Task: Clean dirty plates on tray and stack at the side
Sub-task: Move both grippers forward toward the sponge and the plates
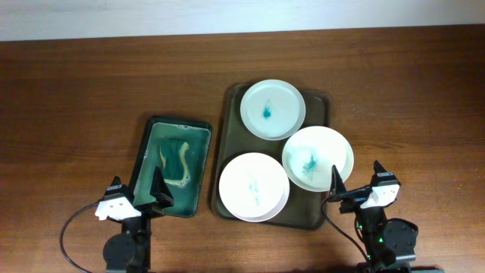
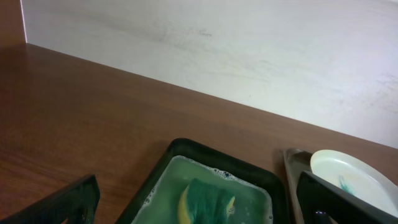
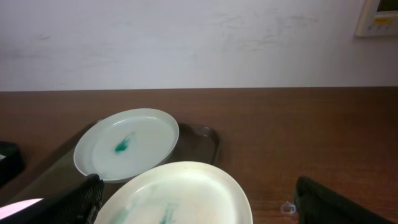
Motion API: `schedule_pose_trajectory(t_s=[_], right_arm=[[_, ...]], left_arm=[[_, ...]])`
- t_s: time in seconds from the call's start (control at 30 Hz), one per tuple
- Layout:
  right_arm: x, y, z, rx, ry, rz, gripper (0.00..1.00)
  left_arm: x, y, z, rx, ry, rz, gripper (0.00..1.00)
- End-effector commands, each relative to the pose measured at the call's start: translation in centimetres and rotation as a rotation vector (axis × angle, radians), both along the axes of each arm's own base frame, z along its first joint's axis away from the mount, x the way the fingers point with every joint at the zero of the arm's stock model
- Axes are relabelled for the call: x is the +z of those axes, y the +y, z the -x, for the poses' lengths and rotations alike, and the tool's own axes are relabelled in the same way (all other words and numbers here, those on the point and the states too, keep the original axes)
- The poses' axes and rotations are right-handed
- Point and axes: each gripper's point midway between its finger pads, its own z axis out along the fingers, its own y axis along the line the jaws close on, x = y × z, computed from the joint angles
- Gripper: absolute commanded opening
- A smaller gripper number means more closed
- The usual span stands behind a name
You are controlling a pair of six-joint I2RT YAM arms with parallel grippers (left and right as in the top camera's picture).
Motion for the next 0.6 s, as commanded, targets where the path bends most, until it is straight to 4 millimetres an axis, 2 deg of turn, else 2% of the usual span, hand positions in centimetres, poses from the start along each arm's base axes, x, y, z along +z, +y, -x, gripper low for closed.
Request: schedule_pose_trajectory(t_s=[0.0,0.57], right_arm=[[-0.23,0.03,0.01,0.003,0.003,0.003,0.98],[0.13,0.03,-0.01,0.003,-0.011,0.002,0.98]], left_arm=[[-0.10,0.35,0.04,0.017,0.000,-0.016,0.99],[0.01,0.34,0.04,0.016,-0.005,-0.015,0.99]])
